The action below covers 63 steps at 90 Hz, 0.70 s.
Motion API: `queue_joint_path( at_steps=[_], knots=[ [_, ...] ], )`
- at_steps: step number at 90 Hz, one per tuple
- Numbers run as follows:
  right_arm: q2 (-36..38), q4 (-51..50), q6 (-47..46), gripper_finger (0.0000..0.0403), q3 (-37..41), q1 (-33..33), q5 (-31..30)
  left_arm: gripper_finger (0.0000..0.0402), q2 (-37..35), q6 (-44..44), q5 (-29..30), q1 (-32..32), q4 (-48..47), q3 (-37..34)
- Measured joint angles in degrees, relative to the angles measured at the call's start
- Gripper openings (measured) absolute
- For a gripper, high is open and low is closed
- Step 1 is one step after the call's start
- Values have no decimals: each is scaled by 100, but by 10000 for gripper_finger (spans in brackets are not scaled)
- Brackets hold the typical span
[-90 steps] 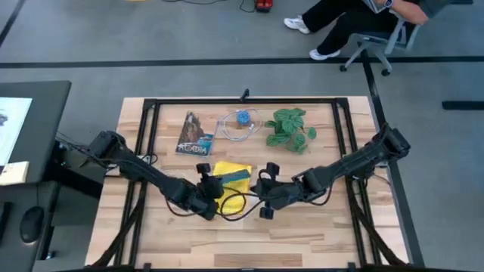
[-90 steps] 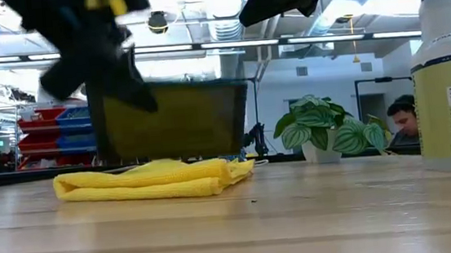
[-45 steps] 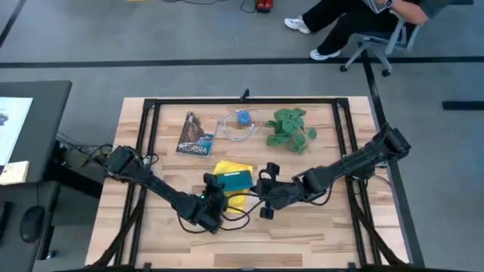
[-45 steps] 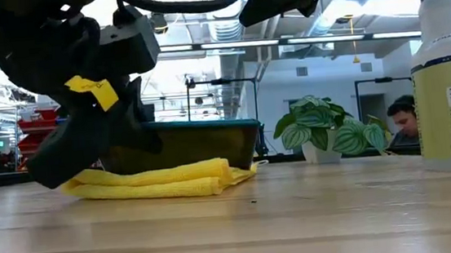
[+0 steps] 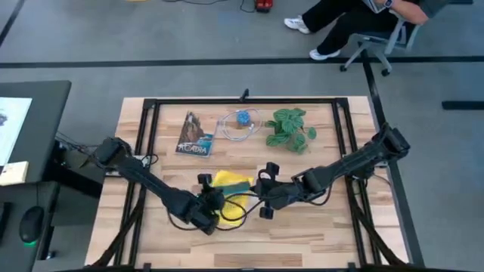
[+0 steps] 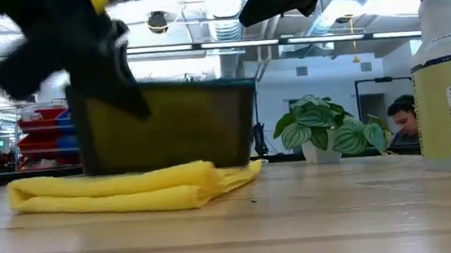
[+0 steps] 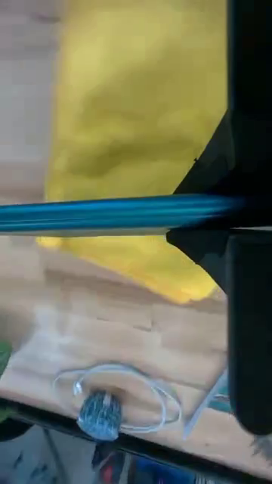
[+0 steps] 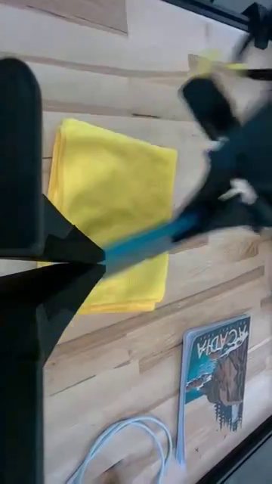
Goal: Clean tablet
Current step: Wipe the front of the tablet using microfiber towel
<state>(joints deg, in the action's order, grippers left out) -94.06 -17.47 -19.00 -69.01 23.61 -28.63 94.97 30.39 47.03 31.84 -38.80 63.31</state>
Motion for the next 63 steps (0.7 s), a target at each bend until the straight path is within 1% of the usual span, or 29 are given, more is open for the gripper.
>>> queue_joint_path(
  at_steps=[7, 15, 22, 31, 37, 41, 48, 53, 63],
  knots=[
    [0, -3, -1, 0, 0, 27, -2, 9, -514, 424, 162, -19, 0, -224],
    [0, -9, 15, 0, 0, 36, -4, 9, -1167, 1014, 115, -33, 42, -662],
    [0, -15, 20, 0, 0, 35, -4, 9, -1760, 1461, 119, -43, 404, -1190],
    [-117, 75, 20, 0, -4, 33, -5, 9, -2504, 1707, 91, -42, 1454, -2025],
    [-286, 87, 114, 0, -2, 13, 16, 9, -2977, 1699, -6, -23, 2337, -2631],
    [-475, 288, 210, 0, -2, -18, 82, 9, -3256, 1663, -31, -23, 2937, -3030],
    [-813, 615, 501, 3, 2, -50, 340, 9, -3693, 1599, 9, -29, 3873, -3664],
    [-1078, 1082, 695, 9, 4, -123, 637, 9, -3937, 1593, 56, -29, 4443, -4063],
    [-1540, 2016, 980, 42, -1, -297, 1136, 9, -4273, 1622, 116, -25, 5162, -4643]
  ],
)
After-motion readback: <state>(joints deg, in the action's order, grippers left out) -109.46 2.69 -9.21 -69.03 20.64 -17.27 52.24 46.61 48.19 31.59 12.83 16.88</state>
